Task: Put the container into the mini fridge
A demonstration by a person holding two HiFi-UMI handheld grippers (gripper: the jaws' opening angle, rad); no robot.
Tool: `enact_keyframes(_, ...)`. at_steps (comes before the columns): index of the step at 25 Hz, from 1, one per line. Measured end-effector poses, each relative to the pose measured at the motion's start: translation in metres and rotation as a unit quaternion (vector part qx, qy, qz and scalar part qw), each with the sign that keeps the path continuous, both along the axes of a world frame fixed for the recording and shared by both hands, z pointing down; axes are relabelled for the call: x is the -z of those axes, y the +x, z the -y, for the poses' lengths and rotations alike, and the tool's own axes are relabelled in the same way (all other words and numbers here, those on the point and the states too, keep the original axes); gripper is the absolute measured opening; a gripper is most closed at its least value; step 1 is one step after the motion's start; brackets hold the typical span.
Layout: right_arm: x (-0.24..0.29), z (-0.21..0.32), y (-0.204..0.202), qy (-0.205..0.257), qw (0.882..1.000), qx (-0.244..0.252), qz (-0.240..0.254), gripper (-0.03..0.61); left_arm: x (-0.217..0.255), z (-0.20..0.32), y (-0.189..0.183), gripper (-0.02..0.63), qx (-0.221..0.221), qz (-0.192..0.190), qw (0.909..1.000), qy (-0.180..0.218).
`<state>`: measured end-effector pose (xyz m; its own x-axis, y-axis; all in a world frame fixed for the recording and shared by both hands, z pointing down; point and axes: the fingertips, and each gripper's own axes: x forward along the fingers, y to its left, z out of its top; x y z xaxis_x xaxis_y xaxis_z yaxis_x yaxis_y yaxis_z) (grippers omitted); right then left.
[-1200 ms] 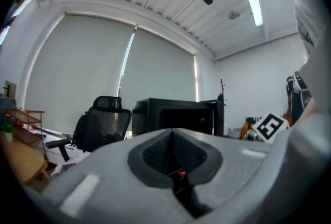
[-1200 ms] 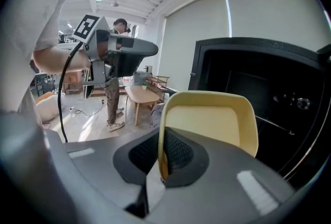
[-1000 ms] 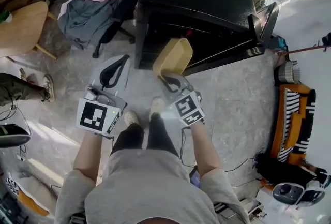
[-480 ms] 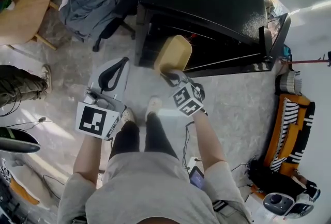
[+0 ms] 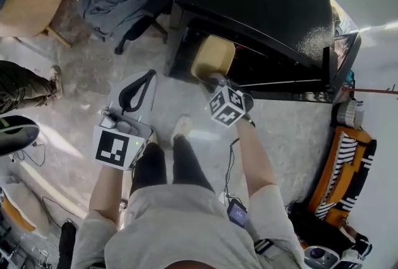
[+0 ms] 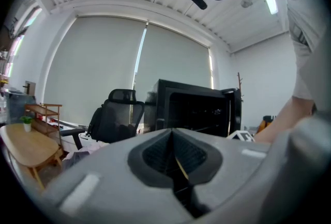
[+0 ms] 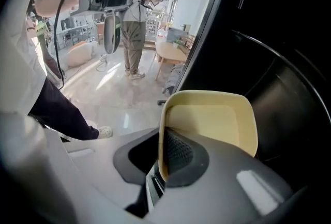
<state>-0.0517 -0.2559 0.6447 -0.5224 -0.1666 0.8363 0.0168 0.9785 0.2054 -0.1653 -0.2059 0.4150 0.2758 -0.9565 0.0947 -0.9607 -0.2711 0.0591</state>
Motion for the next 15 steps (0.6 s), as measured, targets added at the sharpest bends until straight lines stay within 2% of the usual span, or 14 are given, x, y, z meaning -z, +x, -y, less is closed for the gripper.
enact_keyframes(15,-0.043,0.048,0.014,0.007,0.997,0.03,-0.072,0.006,-0.022,0.009,0.006,0.002,0.027,0.002,0.9994,-0.023)
